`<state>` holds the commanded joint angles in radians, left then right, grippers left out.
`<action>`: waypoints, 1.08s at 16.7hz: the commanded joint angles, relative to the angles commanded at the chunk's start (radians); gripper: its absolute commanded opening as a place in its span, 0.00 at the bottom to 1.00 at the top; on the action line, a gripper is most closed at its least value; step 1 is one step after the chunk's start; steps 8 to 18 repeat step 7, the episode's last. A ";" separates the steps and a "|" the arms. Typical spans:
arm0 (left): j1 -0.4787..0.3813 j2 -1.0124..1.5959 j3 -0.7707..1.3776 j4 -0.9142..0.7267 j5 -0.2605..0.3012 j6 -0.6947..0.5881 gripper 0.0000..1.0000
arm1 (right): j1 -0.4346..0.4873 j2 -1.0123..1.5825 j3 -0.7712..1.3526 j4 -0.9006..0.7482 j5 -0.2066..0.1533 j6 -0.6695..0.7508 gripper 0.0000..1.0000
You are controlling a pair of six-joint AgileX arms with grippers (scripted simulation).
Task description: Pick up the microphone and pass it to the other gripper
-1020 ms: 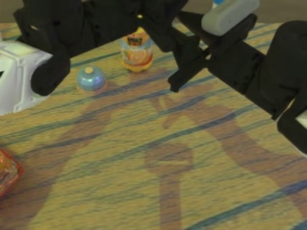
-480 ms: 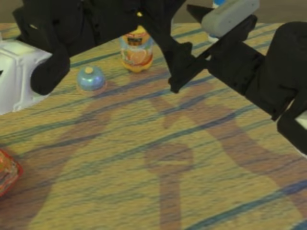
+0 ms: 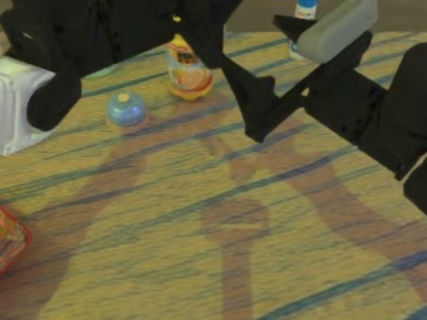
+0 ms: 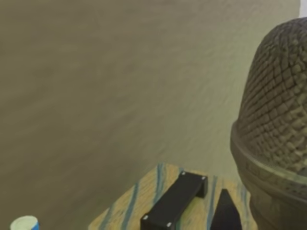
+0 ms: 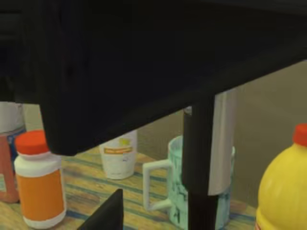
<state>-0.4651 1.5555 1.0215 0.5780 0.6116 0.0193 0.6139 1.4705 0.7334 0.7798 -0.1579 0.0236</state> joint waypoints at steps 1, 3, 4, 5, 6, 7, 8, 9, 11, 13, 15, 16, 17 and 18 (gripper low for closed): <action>0.023 -0.011 -0.011 0.000 0.020 -0.001 0.00 | -0.005 -0.044 -0.034 -0.006 -0.006 0.000 1.00; 0.069 -0.032 -0.032 0.000 0.058 -0.003 0.00 | -0.014 -0.135 -0.105 -0.018 -0.020 0.001 1.00; 0.089 -0.041 -0.041 0.000 0.074 -0.004 0.00 | -0.017 -0.169 -0.137 -0.023 -0.026 0.002 1.00; 0.105 -0.049 -0.048 0.000 0.088 -0.005 0.00 | -0.020 -0.193 -0.159 -0.025 -0.031 0.003 1.00; 0.115 -0.053 -0.052 0.000 0.095 -0.006 0.00 | -0.021 -0.205 -0.171 -0.027 -0.034 0.003 1.00; 0.117 -0.054 -0.054 0.000 0.097 -0.006 0.00 | -0.022 -0.208 -0.174 -0.027 -0.035 0.003 1.00; 0.117 -0.054 -0.054 0.000 0.097 -0.006 0.00 | -0.022 -0.208 -0.174 -0.027 -0.035 0.003 1.00; 0.117 -0.054 -0.054 0.000 0.097 -0.006 0.00 | -0.022 -0.208 -0.174 -0.027 -0.035 0.003 1.00; 0.117 -0.054 -0.054 0.000 0.097 -0.006 0.00 | -0.022 -0.208 -0.174 -0.027 -0.035 0.003 1.00; 0.117 -0.054 -0.054 0.000 0.097 -0.006 0.00 | -0.022 -0.208 -0.174 -0.027 -0.035 0.003 1.00; 0.117 -0.054 -0.054 0.000 0.097 -0.006 0.00 | -0.022 -0.208 -0.174 -0.027 -0.035 0.003 1.00; 0.117 -0.054 -0.054 0.000 0.097 -0.006 0.00 | -0.022 -0.208 -0.174 -0.027 -0.035 0.003 1.00; 0.117 -0.054 -0.054 0.000 0.097 -0.006 0.00 | -0.022 -0.208 -0.174 -0.027 -0.035 0.003 1.00; 0.117 -0.054 -0.054 0.000 0.097 -0.006 0.00 | -0.022 -0.208 -0.174 -0.027 -0.035 0.003 1.00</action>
